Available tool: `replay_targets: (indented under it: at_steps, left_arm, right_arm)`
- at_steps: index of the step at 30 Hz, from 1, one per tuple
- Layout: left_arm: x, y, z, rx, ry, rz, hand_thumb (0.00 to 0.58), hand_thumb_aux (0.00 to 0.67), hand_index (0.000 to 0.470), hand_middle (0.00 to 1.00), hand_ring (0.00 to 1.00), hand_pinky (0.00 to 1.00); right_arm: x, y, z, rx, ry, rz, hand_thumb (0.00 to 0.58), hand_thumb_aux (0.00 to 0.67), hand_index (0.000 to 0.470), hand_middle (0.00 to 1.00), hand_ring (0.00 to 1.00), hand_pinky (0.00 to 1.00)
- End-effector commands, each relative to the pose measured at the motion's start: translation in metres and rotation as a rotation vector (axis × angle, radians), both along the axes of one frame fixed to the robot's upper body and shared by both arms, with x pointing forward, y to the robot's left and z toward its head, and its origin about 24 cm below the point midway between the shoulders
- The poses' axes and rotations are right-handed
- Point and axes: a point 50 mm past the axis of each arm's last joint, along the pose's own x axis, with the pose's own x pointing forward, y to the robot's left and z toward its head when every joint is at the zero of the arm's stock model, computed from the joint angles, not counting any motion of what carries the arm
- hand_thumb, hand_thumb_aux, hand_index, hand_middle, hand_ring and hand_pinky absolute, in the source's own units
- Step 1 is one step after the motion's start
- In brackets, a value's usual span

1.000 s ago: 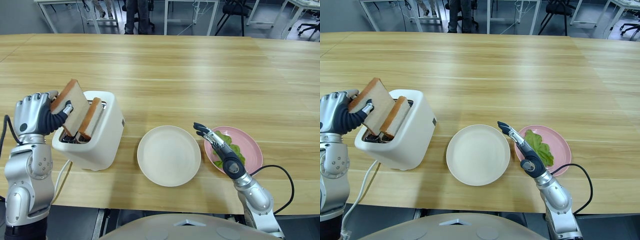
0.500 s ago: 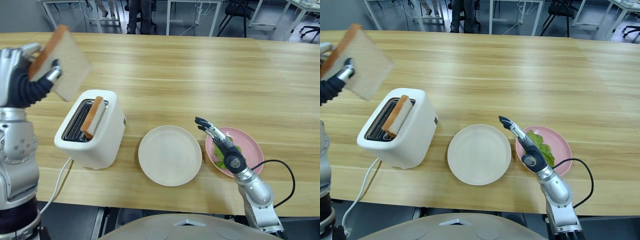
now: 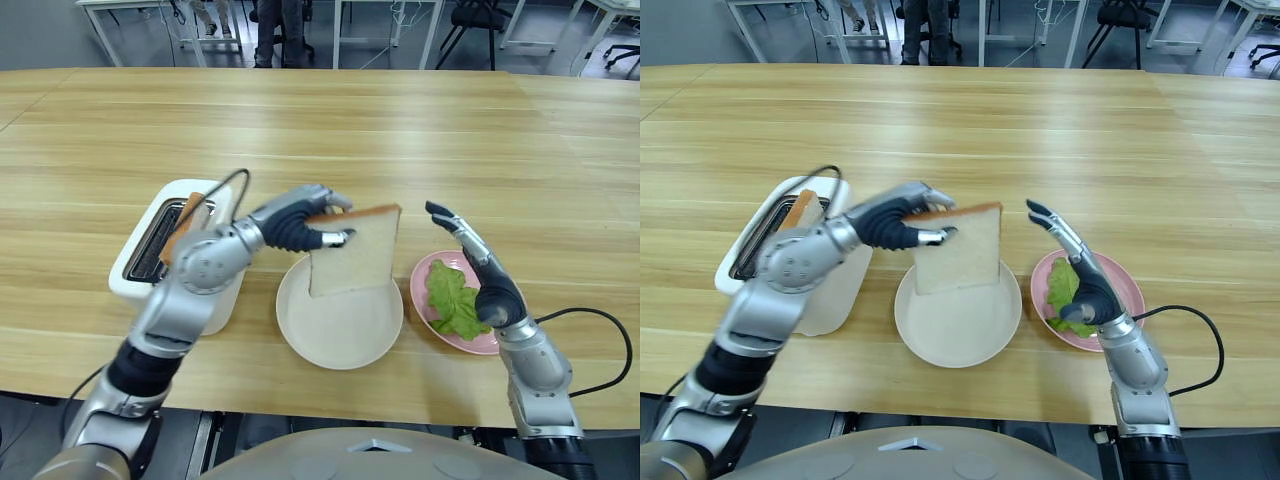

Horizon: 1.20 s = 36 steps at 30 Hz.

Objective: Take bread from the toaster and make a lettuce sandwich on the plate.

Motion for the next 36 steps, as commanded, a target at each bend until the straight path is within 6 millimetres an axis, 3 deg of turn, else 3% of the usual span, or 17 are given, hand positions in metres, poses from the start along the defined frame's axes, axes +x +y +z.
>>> replay_targets:
  at_steps: [1, 5, 14, 21, 22, 23, 24, 25, 26, 27, 28, 30, 31, 32, 34, 36]
  left_arm:
    - [0.006, -0.011, -0.036, 0.072, 0.129, -0.014, 0.58, 0.67, 0.46, 1.0, 1.0, 1.0]
    - [0.008, -0.02, -0.073, 0.121, 0.247, -0.018, 0.58, 0.67, 0.46, 1.0, 1.0, 1.0]
    - [0.008, -0.025, -0.131, 0.282, 0.378, -0.02, 0.58, 0.67, 0.46, 1.0, 1.0, 1.0]
    - [0.014, -0.02, -0.143, 0.454, 0.23, -0.008, 0.58, 0.67, 0.46, 1.0, 1.0, 1.0]
    - [0.016, -0.02, -0.142, 0.474, 0.188, -0.003, 0.489, 0.405, 0.278, 1.0, 1.0, 1.0]
    - [0.018, -0.02, -0.14, 0.485, 0.152, -0.001, 0.456, 0.36, 0.247, 1.0, 1.0, 1.0]
    - [0.02, -0.02, -0.137, 0.491, 0.112, 0.008, 0.251, 0.166, 0.114, 1.0, 1.0, 1.0]
    - [0.022, -0.02, -0.135, 0.494, 0.079, 0.013, 0.251, 0.166, 0.114, 1.0, 1.0, 1.0]
    - [0.023, -0.021, -0.133, 0.5, 0.033, 0.013, 0.0, 0.0, 0.0, 1.0, 1.0, 1.0]
    - [0.023, -0.022, -0.13, 0.504, -0.007, 0.019, 0.0, 0.0, 0.0, 1.0, 1.0, 1.0]
    - [0.024, -0.022, -0.126, 0.503, -0.05, 0.027, 0.0, 0.0, 0.0, 0.86, 0.86, 0.86]
    - [0.024, -0.022, -0.117, 0.503, -0.139, 0.035, 0.0, 0.0, 0.0, 0.71, 0.71, 0.71]
    - [0.023, -0.022, -0.112, 0.499, -0.182, 0.045, 0.0, 0.0, 0.0, 0.49, 0.49, 0.49]
    - [0.022, -0.022, -0.107, 0.5, -0.225, 0.048, 0.0, 0.0, 0.0, 0.08, 0.08, 0.08]
    - [0.017, -0.021, -0.099, 0.488, -0.256, 0.051, 0.0, 0.0, 0.0, 0.0, 0.0, 0.0]
    - [0.011, -0.021, -0.092, 0.458, -0.278, 0.055, 0.0, 0.0, 0.0, 0.0, 0.0, 0.0]
  right_arm:
    - [-0.013, 0.014, -0.006, -0.239, -0.02, 0.158, 0.0, 0.0, 0.0, 0.0, 0.0, 0.0]
    - [-0.023, 0.022, -0.02, -0.448, 0.021, 0.29, 0.0, 0.0, 0.0, 0.0, 0.0, 0.0]
    - [-0.026, 0.026, -0.034, -0.545, 0.13, 0.367, 0.0, 0.0, 0.0, 0.0, 0.0, 0.0]
    - [-0.025, 0.022, -0.041, -0.6, 0.169, 0.369, 0.0, 0.0, 0.0, 0.0, 0.0, 0.0]
    - [-0.023, 0.021, -0.039, -0.594, 0.162, 0.357, 0.0, 0.0, 0.0, 0.0, 0.0, 0.0]
    - [-0.022, 0.02, -0.037, -0.586, 0.155, 0.347, 0.0, 0.0, 0.0, 0.0, 0.0, 0.0]
    - [-0.02, 0.019, -0.035, -0.577, 0.144, 0.337, 0.0, 0.0, 0.0, 0.0, 0.0, 0.0]
    - [-0.019, 0.018, -0.033, -0.571, 0.137, 0.331, 0.0, 0.0, 0.0, 0.0, 0.0, 0.0]
    - [-0.018, 0.018, -0.03, -0.563, 0.121, 0.319, 0.0, 0.0, 0.0, 0.0, 0.0, 0.0]
    - [-0.016, 0.016, -0.028, -0.551, 0.106, 0.303, 0.0, 0.0, 0.0, 0.0, 0.0, 0.0]
    - [-0.014, 0.014, -0.025, -0.539, 0.089, 0.284, 0.0, 0.0, 0.0, 0.0, 0.0, 0.0]
    - [-0.006, 0.007, -0.018, -0.529, 0.039, 0.205, 0.0, 0.0, 0.0, 0.0, 0.0, 0.0]
    - [0.0, 0.001, -0.013, -0.543, 0.015, 0.147, 0.0, 0.0, 0.0, 0.0, 0.0, 0.0]
    - [0.006, -0.007, -0.008, -0.565, -0.009, 0.076, 0.0, 0.0, 0.0, 0.0, 0.0, 0.0]
    - [0.019, -0.025, 0.001, -0.623, -0.04, -0.073, 0.0, 0.0, 0.0, 0.0, 0.0, 0.0]
    - [0.03, -0.047, 0.009, -0.703, -0.055, -0.216, 0.0, 0.0, 0.0, 0.0, 0.0, 0.0]
